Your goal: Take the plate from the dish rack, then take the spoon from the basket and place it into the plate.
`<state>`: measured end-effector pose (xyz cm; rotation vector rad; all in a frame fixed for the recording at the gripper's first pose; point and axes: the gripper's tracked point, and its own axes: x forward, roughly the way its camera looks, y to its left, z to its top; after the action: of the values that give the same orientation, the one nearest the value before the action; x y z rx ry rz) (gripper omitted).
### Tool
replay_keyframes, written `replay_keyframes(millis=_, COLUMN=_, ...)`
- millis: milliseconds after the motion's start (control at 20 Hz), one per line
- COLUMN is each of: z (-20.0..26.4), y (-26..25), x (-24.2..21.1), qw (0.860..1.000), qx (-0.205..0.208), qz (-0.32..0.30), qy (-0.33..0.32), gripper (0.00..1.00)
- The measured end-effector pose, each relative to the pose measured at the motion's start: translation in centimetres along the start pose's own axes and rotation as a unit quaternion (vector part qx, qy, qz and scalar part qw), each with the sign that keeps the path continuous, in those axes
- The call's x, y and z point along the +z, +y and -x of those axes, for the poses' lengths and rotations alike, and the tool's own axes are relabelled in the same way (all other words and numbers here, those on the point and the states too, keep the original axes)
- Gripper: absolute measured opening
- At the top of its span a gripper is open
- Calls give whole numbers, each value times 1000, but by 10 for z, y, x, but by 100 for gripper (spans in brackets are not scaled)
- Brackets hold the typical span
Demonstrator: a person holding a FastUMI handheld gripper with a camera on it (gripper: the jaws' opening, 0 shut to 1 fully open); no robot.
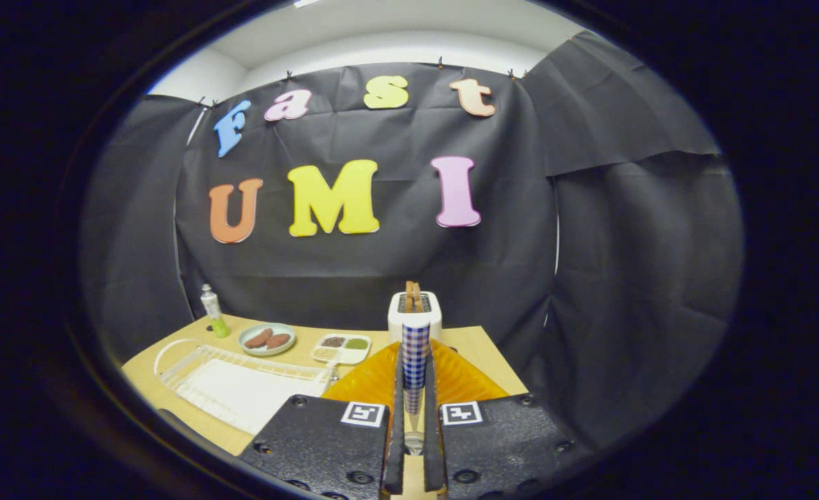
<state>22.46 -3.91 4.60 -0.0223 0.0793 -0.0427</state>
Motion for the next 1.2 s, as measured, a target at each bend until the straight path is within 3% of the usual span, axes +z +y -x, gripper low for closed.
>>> replay_keyframes(millis=400, z=57, y=108, x=-89, qw=995, qx=87, qz=-29, qy=40, gripper=16)
replay_keyframes(millis=700, z=82, y=166, x=-158, qw=990, qx=119, qz=-26, qy=74, gripper=17)
replay_keyframes(millis=1200, z=90, y=158, x=-200, qw=993, qx=70, qz=-46, qy=79, gripper=18)
